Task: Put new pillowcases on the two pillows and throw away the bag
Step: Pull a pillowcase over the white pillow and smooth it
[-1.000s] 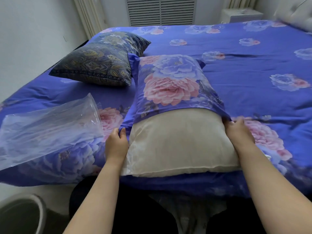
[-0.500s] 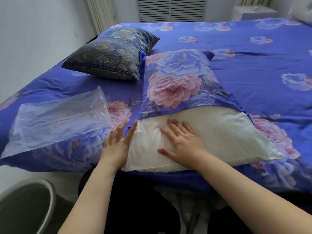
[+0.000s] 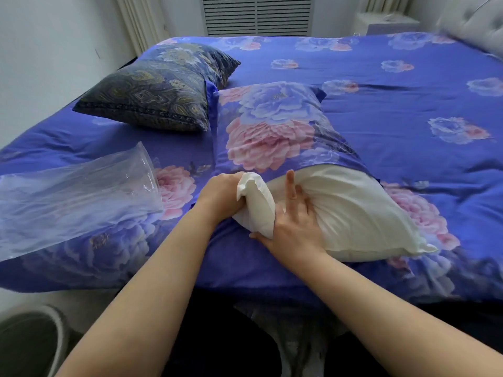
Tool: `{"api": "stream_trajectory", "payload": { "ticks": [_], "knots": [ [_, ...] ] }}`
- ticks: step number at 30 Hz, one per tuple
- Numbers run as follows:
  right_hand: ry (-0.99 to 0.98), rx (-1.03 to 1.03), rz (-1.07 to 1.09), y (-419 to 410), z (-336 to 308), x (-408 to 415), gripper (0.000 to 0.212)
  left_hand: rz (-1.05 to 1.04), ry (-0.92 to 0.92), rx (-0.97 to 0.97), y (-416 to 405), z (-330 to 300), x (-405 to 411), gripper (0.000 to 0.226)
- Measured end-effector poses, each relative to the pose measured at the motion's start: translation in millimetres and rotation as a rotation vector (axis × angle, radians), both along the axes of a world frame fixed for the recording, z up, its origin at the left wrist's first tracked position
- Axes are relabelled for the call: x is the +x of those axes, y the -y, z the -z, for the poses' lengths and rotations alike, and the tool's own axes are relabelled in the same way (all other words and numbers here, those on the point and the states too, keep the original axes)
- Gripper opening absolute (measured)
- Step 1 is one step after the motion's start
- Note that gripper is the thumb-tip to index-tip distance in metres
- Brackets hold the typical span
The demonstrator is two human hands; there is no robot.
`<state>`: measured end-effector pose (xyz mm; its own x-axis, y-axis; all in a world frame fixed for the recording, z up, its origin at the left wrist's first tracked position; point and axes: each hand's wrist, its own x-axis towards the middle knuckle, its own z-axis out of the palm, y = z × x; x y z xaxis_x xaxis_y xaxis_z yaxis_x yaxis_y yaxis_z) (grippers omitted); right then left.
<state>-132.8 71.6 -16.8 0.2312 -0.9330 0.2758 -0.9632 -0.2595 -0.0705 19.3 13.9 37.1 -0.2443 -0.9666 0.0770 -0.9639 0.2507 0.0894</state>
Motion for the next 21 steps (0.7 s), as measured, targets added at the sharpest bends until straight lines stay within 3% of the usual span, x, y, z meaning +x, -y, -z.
{"api": "stream_trajectory", "payload": {
  "ticks": [2,4,6,8,10,11,12,14,17,21],
  "knots": [
    [0.045,-0.024,-0.001,18,-18,-2,0.058,-0.071,-0.044,0.065,16,-4,-6,0.032],
    [0.042,0.107,0.001,42,-32,-9,0.056,-0.149,-0.107,0.110,31,-3,-8,0.034],
    [0.056,0.217,-0.008,69,-42,-18,0.056,-0.244,-0.307,0.029,34,0,-8,0.030],
    [0.123,0.310,0.026,94,-53,-28,0.057,-0.259,-0.548,-0.263,23,8,-5,0.026],
    [0.206,0.391,0.082,113,-63,-39,0.056,-0.124,-0.525,-0.657,5,26,-4,0.018],
    [0.247,0.424,0.107,123,-66,-44,0.056,-0.022,-0.465,-0.750,-6,37,-4,0.012],
    [0.293,0.469,0.136,132,-69,-48,0.057,0.075,-0.383,-0.723,-14,52,-5,0.008],
    [0.364,0.530,0.167,147,-73,-51,0.061,0.144,-0.208,-0.433,-20,82,-4,0.017],
    [0.370,0.534,0.158,166,-69,-50,0.060,-0.018,-0.125,0.029,-17,107,1,0.052],
    [0.337,0.519,0.158,186,-68,-49,0.055,-0.109,-0.031,0.109,1,99,-4,0.063]
  ]
}}
